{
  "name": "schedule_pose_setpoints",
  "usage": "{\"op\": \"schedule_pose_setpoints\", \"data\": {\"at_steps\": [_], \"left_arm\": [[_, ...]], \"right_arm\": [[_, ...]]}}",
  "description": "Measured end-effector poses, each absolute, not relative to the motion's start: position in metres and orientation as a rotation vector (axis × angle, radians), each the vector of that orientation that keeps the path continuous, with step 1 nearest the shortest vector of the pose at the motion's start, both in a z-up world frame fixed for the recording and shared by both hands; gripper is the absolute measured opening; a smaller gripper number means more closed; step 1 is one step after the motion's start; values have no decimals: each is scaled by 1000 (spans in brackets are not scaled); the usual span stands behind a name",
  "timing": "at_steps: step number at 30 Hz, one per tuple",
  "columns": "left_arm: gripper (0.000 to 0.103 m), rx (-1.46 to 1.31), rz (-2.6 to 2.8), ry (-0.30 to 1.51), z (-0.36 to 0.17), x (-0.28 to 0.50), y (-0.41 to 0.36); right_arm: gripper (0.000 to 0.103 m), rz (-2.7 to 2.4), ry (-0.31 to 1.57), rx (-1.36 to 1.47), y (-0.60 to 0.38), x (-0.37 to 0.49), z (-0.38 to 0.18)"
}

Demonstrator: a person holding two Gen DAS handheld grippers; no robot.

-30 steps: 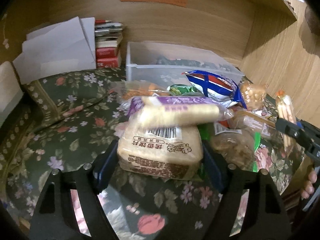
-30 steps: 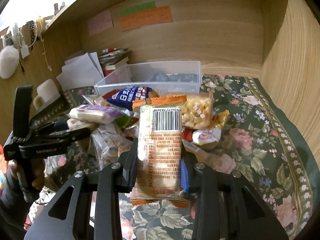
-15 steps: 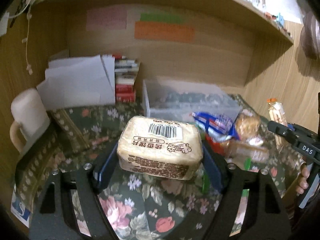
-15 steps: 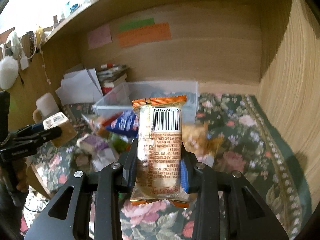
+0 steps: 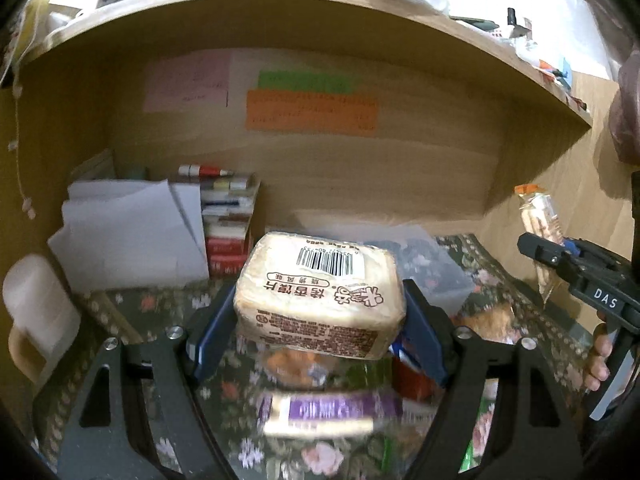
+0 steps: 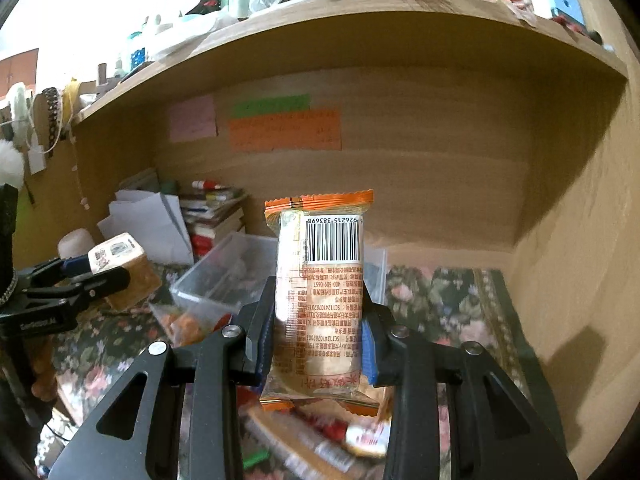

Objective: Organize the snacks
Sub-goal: 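Lower both held snacks into the clear plastic box and open both tools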

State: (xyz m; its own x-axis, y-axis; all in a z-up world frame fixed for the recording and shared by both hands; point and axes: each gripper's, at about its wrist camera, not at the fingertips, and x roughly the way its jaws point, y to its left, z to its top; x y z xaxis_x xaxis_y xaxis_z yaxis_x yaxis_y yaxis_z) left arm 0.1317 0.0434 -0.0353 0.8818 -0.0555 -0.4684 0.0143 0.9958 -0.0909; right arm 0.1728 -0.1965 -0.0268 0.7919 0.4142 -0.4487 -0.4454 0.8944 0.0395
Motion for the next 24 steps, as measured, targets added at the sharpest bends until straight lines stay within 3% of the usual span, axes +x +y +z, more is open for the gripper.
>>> {"op": "schedule_pose_setpoints", "data": {"at_steps": [11,24], "left_arm": [[79,-58,-44,492,-24,188,36],[79,-38,-55,649,-70,252,32]], "right_arm": [[31,461,541,-83,-181,236,-30],[31,466,739,-164,-156,293,-71]]}}
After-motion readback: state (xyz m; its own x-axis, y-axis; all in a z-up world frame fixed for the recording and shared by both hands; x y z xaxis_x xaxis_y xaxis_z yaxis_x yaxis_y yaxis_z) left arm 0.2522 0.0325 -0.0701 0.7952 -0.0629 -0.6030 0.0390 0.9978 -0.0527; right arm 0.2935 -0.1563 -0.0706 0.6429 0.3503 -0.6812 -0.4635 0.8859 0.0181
